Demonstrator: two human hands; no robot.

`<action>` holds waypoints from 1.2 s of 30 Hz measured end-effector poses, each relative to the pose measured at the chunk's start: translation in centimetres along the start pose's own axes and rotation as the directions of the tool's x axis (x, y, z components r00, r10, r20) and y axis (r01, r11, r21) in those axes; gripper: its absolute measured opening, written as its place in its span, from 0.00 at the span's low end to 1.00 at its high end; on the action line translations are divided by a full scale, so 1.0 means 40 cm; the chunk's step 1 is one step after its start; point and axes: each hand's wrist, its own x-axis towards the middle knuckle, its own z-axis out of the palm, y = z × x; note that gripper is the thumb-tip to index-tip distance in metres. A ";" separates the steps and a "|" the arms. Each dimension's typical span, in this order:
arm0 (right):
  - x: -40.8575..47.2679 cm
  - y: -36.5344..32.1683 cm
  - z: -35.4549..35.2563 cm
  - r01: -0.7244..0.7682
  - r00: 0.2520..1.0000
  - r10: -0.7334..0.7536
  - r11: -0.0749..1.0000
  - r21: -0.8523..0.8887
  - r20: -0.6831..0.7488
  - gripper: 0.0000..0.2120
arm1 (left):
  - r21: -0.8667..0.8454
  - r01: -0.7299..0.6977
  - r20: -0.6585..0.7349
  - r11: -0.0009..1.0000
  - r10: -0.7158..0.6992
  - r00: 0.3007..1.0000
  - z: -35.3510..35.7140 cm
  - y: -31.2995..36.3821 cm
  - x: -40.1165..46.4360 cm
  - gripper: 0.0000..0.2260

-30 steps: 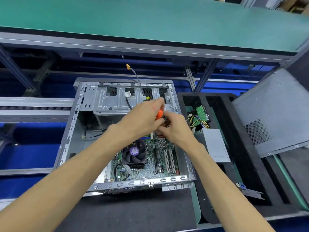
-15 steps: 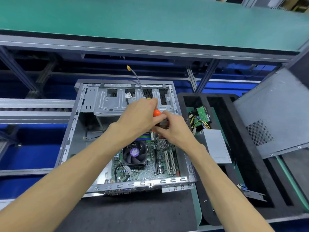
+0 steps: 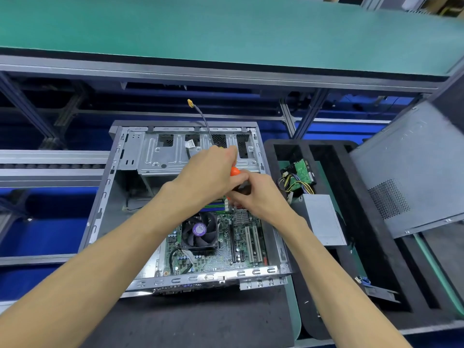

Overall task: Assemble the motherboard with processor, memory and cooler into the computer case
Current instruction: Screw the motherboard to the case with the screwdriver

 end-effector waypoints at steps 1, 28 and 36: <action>-0.001 0.000 0.000 -0.002 1.000 0.002 1.000 0.007 0.005 0.08 | -0.004 0.004 0.007 1.000 -0.004 1.000 0.002 0.000 0.002 0.16; -0.018 0.011 0.000 0.082 0.985 -0.099 0.989 -0.123 -0.142 0.07 | -0.568 0.171 0.143 0.805 -0.108 0.984 0.131 -0.153 -0.112 0.14; -0.023 0.004 -0.002 0.030 0.980 -0.048 0.995 -0.094 -0.191 0.11 | -0.565 0.351 0.210 0.747 -0.282 0.936 0.179 -0.180 -0.149 0.12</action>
